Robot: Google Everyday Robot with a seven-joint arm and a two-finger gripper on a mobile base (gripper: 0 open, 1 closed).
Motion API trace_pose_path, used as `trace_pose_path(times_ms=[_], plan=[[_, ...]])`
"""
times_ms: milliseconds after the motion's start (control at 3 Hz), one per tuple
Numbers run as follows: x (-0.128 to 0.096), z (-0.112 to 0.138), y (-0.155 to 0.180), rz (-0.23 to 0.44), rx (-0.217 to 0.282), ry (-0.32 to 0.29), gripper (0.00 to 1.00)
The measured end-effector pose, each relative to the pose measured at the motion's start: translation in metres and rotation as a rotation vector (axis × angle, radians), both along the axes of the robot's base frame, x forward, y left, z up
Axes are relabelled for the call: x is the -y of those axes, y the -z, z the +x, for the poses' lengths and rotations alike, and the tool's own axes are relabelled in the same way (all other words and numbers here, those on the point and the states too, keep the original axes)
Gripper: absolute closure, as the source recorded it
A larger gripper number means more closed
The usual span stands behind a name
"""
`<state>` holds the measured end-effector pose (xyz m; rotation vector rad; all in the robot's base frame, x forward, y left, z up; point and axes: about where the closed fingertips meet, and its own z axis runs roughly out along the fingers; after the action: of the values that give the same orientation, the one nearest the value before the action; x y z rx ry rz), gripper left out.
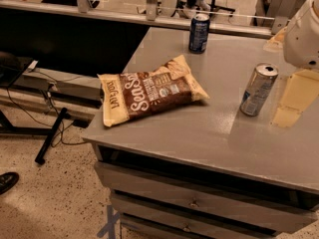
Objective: Knock redbull can over
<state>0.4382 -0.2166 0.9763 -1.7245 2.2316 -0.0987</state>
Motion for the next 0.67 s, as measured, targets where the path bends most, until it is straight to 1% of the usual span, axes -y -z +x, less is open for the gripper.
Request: trace_pose_path(times_ms=[333,667], plan=[[0.000,0.000,-0.001,0.001,0.003,0.000,0.00],[0.028,0.023,0.004,0.035,0.043,0.062,0.00]])
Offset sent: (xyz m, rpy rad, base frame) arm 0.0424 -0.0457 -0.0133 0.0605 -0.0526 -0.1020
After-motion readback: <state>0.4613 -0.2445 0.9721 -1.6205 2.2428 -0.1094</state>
